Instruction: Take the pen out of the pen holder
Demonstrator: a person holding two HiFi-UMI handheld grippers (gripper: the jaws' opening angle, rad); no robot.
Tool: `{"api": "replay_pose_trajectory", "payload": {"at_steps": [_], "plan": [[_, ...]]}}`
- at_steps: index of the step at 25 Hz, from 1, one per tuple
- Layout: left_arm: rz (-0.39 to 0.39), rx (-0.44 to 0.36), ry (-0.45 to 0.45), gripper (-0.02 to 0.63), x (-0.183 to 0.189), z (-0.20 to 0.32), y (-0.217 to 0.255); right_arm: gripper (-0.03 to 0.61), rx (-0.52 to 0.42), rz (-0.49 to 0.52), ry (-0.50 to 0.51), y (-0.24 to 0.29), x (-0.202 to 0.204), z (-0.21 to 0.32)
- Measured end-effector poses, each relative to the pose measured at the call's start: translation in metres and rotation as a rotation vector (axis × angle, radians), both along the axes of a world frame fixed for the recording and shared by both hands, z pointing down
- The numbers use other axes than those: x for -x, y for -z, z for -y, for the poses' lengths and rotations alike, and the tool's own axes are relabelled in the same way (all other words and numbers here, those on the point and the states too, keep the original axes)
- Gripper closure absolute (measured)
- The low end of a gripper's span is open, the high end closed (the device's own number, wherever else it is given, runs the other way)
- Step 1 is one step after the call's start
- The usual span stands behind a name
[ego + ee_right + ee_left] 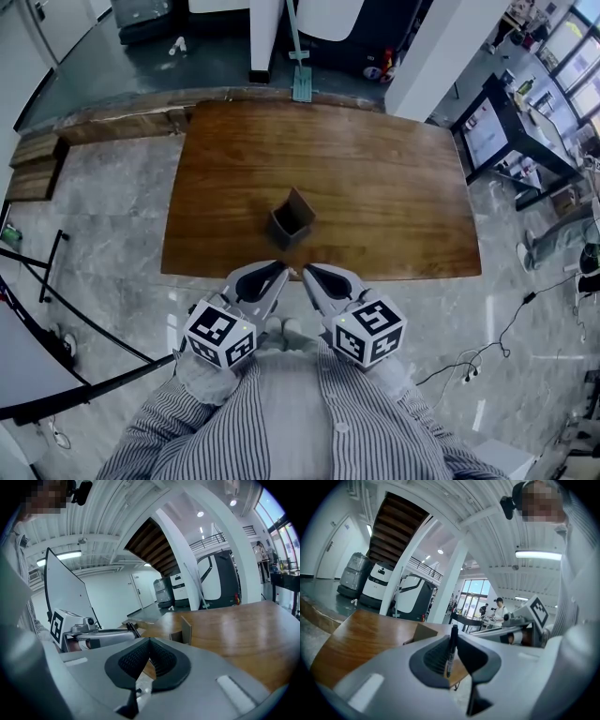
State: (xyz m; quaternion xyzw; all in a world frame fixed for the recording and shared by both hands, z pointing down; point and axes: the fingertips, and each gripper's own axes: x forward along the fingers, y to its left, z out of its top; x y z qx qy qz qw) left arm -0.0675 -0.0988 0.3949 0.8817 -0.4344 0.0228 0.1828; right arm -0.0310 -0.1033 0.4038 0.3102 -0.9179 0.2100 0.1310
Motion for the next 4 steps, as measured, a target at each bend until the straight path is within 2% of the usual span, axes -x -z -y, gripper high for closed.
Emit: {"api": "replay_pose_trajectory", "payload": {"at_steps": [4], "plan": [[0.006,0.032,-0.009,0.563,-0.0011,-0.0013,-0.0073,0.578,0.002,-0.007,0.002,-0.0018,-0.0001,-0.0015]]}}
